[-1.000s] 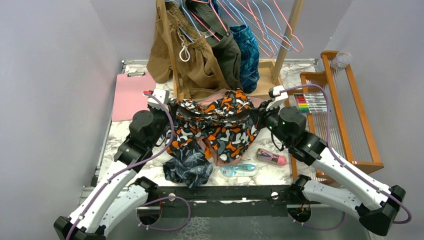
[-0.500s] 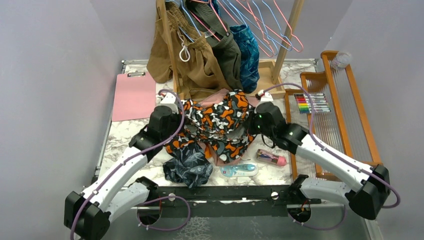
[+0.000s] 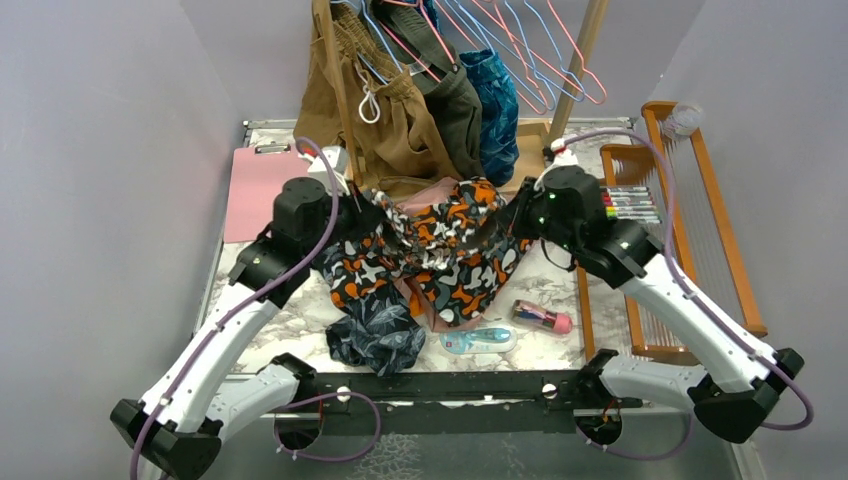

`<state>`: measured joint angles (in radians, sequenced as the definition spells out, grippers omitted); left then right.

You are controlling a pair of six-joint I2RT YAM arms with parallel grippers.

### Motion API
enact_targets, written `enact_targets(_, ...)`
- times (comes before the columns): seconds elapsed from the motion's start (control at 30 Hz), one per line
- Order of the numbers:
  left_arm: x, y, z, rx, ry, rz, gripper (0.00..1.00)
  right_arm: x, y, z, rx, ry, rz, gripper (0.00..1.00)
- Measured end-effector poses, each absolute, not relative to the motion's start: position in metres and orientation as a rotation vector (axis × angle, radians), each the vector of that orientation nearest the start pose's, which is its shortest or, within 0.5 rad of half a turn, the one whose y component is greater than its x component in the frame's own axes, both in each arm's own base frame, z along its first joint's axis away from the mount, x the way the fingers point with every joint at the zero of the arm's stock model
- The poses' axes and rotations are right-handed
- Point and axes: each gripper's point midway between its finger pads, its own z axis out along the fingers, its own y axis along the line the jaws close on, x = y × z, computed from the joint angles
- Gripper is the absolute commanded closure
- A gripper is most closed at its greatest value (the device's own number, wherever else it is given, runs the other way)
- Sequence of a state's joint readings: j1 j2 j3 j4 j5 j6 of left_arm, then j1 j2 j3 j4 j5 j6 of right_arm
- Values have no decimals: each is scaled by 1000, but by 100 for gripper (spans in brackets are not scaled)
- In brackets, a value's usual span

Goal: Place the shorts on the hanger
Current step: Adjust the shorts at the center of the board.

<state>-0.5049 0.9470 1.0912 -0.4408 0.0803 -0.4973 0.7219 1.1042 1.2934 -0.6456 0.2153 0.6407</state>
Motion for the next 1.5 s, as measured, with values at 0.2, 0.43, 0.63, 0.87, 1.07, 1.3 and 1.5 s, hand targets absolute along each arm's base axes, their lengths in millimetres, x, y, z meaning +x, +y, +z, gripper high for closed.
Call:
enact_targets(0.2, 251, -181, 215, 14, 2237, -702, 100, 254, 170, 187, 162, 2395, 454, 99)
enact_targets(0.43, 255, -164, 242, -10, 2198, -651, 100, 255, 152, 195, 202, 2389, 457, 99)
enact_targets(0.63, 273, -157, 235, -52, 2190, -607, 100, 267, 158, 187, 197, 2404, 470, 99)
enact_targets(0.87, 315, -132, 180, -202, 2287, -555, 100, 293, 171, 157, 212, 2449, 495, 99)
enact_targets(1.07, 304, -124, 121, -280, 2392, -577, 100, 292, 176, 132, 199, 2469, 521, 99)
enact_targets(1.3, 299, -139, 126, -256, 2335, -718, 100, 288, 183, 132, 117, 2454, 588, 99)
enact_targets(1.5, 297, -143, 192, -158, 2102, -795, 89, 288, 184, 164, 33, 2347, 632, 96)
